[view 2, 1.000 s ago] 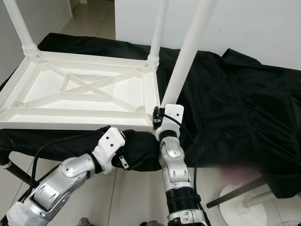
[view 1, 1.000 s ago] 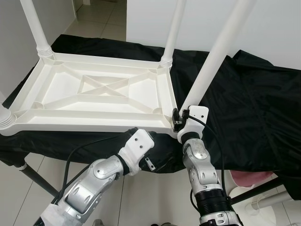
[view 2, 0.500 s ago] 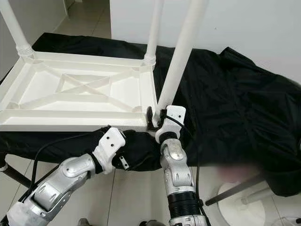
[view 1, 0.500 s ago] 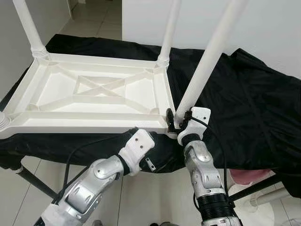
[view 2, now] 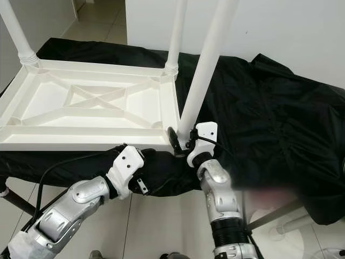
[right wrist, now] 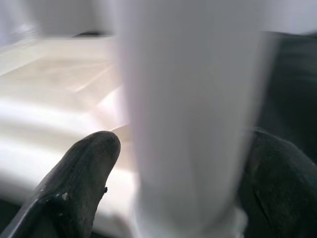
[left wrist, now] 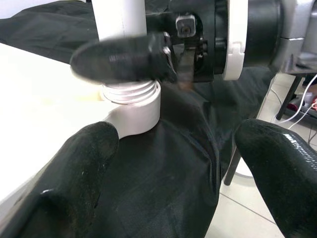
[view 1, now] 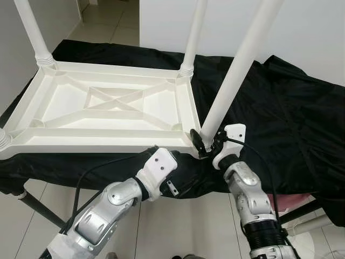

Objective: Building children table

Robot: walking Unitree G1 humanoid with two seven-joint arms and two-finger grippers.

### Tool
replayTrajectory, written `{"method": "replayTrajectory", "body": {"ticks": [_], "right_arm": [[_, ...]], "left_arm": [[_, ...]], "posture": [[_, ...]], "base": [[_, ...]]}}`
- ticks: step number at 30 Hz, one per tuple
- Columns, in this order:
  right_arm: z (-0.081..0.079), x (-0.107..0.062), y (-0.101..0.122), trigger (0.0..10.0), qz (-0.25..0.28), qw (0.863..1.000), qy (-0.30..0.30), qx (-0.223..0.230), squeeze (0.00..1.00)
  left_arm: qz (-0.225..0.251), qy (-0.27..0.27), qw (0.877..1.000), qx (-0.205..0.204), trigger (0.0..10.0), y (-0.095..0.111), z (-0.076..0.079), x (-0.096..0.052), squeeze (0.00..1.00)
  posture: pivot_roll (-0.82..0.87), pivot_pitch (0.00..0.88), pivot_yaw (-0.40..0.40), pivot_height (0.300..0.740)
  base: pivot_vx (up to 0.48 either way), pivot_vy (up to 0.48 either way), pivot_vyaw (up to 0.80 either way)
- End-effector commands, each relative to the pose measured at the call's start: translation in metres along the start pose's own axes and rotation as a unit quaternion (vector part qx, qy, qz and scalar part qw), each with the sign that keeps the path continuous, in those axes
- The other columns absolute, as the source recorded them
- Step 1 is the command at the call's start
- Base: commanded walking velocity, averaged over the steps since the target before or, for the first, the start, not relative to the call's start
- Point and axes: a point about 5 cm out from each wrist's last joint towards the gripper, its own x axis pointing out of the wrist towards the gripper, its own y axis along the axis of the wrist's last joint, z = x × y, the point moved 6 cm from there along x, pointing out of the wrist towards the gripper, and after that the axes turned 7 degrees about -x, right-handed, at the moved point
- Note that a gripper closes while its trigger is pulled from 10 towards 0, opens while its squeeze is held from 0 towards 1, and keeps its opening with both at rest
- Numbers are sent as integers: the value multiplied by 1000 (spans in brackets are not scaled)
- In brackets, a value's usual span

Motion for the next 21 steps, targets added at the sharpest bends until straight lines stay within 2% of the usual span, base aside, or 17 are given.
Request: {"method": "replayTrajectory", "body": {"ticks": [1,4,6,10,11,13,14,21], "right_arm": [[-4,1,-1,10000,2,1000,26,-3,0],[-4,1,-2,10000,0,999,32,-6,0],[-3,7,-2,10000,-4,998,62,-25,0],[-3,11,-2,10000,-8,996,80,-37,0],[-2,14,-3,3882,-10,995,88,-39,0],[-2,15,-3,3882,-11,995,93,-39,0],[-2,16,-5,0,-13,994,100,-40,0],[-1,11,-14,0,-25,993,116,-25,0]], "left_arm": [[-14,-45,999,1,10000,-5,10,-1,0],[-14,-45,999,1,10000,-5,10,-1,0],[-14,-46,999,2,10000,-5,10,-1,0],[-14,-47,999,2,10000,-4,10,-1,0],[-14,-46,999,3,10000,-4,10,-1,0],[-14,-45,999,4,10000,-4,9,-1,0],[-14,-44,999,4,10000,-4,9,-2,0],[-15,-37,999,2,10000,-4,9,-3,0]], "posture": [[18,87,-83,740],[18,87,-83,740],[20,87,-82,740],[22,87,-79,740],[31,86,-82,740],[31,86,-82,740],[35,85,-85,740],[41,89,-93,740]], "base": [[0,0,0],[0,0,0],[0,0,0],[0,0,0],[0,0,0],[0,0,0],[0,0,0],[0,0,0]]}}
